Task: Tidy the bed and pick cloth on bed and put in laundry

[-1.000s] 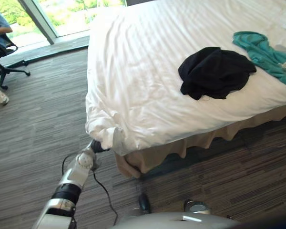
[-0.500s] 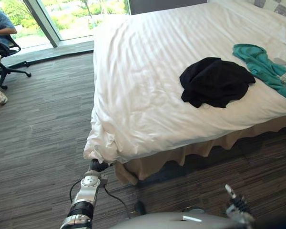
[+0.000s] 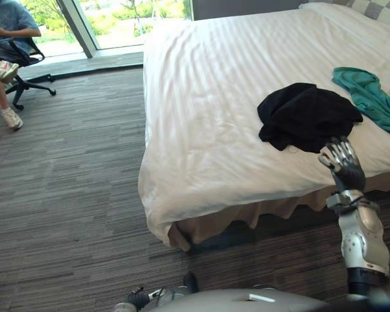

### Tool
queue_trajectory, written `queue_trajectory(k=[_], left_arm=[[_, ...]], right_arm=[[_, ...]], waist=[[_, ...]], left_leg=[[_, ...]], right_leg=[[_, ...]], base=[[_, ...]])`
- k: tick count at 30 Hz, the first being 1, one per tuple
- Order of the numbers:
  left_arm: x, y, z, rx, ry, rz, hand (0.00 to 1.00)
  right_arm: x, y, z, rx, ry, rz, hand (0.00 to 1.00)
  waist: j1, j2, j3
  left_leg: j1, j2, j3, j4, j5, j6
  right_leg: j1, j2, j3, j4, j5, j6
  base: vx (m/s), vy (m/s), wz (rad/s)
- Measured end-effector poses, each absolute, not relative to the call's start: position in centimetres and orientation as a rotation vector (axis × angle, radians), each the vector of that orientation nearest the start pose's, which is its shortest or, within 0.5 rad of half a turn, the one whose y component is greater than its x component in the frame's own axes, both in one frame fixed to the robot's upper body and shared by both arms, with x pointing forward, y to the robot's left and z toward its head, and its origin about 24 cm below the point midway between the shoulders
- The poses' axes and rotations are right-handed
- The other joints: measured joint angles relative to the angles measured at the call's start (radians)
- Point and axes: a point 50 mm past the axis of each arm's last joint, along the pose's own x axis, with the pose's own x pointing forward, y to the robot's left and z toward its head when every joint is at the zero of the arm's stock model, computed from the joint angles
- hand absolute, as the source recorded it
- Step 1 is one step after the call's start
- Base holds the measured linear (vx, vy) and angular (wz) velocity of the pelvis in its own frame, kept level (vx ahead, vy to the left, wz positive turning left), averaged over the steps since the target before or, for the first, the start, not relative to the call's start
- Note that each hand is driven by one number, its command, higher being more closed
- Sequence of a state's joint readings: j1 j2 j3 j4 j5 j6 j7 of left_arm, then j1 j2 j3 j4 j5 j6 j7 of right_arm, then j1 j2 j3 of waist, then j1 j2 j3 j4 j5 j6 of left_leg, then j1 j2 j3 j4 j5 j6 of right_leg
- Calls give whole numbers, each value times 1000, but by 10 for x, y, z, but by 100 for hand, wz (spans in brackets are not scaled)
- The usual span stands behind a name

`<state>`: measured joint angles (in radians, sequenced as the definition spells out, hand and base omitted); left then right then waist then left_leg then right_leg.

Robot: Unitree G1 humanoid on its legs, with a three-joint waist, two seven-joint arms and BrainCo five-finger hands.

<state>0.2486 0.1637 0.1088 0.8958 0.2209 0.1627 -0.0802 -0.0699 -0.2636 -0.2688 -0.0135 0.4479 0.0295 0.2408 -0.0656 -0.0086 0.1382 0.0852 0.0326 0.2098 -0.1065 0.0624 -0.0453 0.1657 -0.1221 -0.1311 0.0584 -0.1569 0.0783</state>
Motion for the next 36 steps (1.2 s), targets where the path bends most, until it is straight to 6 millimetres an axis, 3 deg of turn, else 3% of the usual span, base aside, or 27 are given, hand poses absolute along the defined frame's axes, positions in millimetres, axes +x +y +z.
queue_trajectory(k=[1,2,5,8,15,20,24,29,33,36], left_arm=[[41,230,-160,247,1334,41,0],[38,228,-161,250,1345,32,0],[33,224,-164,257,1365,25,0],[32,221,-165,213,1341,61,0],[38,220,-163,105,1255,136,0],[55,222,-158,69,1167,177,0],[103,225,-144,70,1011,192,0],[136,222,-131,53,890,207,0],[159,213,-124,49,834,171,0],[176,200,-119,59,800,114,0]], right_arm=[[269,-234,97,151,-190,114,0],[276,-224,104,136,-201,181,100],[294,-191,124,97,-233,395,100],[312,-158,135,82,-222,560,100],[330,-90,125,153,-60,799,100],[333,-41,121,168,55,914,100],[352,-23,168,104,-53,880,100],[359,-13,216,51,-176,845,100],[362,-12,237,33,-223,796,100],[375,-28,236,51,-187,691,100]], waist=[[3,-2,0],[5,-2,0],[9,-5,-1],[33,-11,-1],[89,-26,4],[152,-51,42],[204,-64,165],[239,-49,285],[261,-29,309],[291,19,336]], left_leg=[[-3,-6,-2,0,2,3],[-5,-11,-7,0,3,4],[-12,-16,-30,0,8,10],[-17,-16,-59,0,15,14],[-54,-25,-141,0,29,9],[-136,-25,-197,0,65,14],[-243,-2,-245,1,110,17],[-309,-3,-248,7,144,23],[-382,-28,-279,8,173,19],[-422,-59,-286,9,188,26]], right_leg=[[0,-3,-4,3,0,0],[0,-5,-11,5,1,1],[2,-9,-35,11,2,4],[11,-10,-63,12,4,5],[21,-17,-155,9,4,5],[-24,-7,-212,5,10,-2],[-116,19,-270,38,18,-19],[-174,5,-336,110,-12,-24],[-270,-35,-374,225,-68,-23],[-353,-90,-374,346,-121,-21]], base=[[4,9,12],[-1,18,13],[-15,5,22],[-34,-19,28],[-58,-15,37],[-68,-14,38],[-124,-29,46],[-53,5,46],[10,-5,39],[6,-8,24]])
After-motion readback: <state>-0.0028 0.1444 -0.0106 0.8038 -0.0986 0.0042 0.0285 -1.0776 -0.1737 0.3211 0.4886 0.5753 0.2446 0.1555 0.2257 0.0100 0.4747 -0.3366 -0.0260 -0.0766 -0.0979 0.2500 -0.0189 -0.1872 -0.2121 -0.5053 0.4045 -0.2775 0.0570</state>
